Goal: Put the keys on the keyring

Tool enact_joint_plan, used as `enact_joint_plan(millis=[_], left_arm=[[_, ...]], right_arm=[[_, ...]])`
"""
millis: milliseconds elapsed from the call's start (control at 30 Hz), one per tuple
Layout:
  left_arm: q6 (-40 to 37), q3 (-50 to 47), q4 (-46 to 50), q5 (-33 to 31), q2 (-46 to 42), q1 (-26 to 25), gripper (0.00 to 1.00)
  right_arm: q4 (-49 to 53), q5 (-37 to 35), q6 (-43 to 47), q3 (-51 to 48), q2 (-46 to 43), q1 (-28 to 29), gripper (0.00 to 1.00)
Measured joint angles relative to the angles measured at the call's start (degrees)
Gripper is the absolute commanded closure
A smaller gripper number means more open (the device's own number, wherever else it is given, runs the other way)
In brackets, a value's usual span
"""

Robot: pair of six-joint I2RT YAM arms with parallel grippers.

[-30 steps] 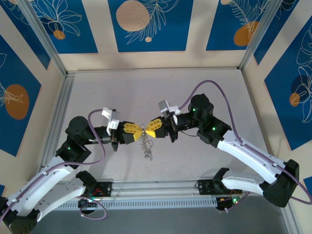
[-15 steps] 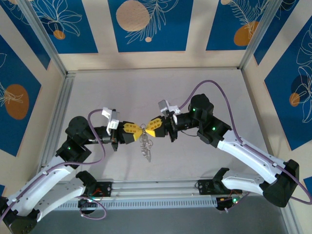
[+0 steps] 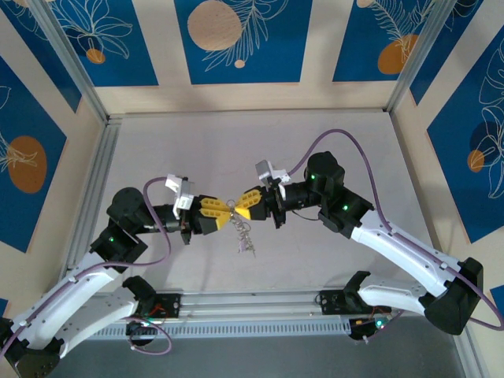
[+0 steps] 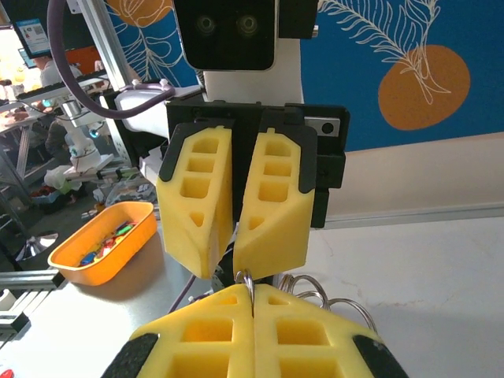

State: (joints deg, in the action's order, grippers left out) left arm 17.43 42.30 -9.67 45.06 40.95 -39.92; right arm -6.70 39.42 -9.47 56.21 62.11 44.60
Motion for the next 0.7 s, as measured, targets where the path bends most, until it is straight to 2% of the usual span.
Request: enact_joint_plan(millis=[700], left_arm=[[-2.64, 2.45, 6.86, -0.24, -0.61, -0.24, 0.84]], right_arm=[[0.26, -5.16, 0.00, -0.02, 0.50, 3.41, 1.00]])
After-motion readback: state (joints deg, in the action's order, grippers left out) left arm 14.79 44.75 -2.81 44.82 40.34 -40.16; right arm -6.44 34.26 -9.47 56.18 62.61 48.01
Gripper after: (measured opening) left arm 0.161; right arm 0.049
